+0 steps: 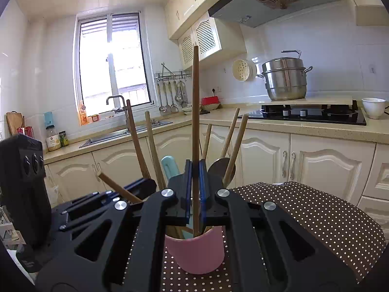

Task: Organize utensils
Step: 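Lower both chopsticks into the pink cup with both tools, then open both tools to release the chopsticks into the pink cup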

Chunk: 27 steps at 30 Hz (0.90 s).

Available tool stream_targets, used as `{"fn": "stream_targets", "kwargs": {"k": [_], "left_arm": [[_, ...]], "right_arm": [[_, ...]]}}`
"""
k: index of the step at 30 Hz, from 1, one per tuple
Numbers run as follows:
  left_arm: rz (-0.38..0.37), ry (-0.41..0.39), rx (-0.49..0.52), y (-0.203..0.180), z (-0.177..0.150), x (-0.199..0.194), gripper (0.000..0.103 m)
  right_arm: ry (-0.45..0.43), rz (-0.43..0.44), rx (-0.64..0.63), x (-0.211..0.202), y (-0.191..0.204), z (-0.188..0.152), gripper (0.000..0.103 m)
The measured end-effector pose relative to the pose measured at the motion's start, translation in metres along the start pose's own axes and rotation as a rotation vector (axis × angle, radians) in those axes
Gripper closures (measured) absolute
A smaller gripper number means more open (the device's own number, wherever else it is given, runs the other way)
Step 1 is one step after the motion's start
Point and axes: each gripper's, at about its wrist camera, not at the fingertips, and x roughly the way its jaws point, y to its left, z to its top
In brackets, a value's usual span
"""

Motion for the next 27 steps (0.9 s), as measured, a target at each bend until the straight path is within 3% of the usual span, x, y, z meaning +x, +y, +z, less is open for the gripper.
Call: {"fn": "stream_targets", "kwargs": {"k": [1,5,9,12,16,27], "left_arm": [[0.013,-0.01,0.002,0.0,0.0,-0.003,0.069],[0.037,-0.03,0.01,0.0,0.004,-0.014,0.063],[0.062,-0.035,-0.001,0.002,0.006,-0.024,0.049],[0.12,-0.04,0.003,0.004,0.008,-0.032,0.045],[0.254,-0.017,0.039,0.006,0.007,-0.037,0.042],[0.316,0.039,0.035,0.016,0.009,-0.056,0.039]], "right_arm": [[0.005,0.0,0.0,0.001,-0.001,0.0,0.097],[0.03,-0.004,0.001,0.003,-0.001,-0.006,0.097],[0.052,-0.007,-0.002,0.005,0.0,-0.011,0.097],[0.078,-0.009,-0.014,0.008,0.002,-0.018,0.097],[0.098,-0.017,-0.014,0.009,0.003,-0.026,0.097],[0.113,-0.042,-0.011,0.003,0.007,-0.028,0.095]]}}
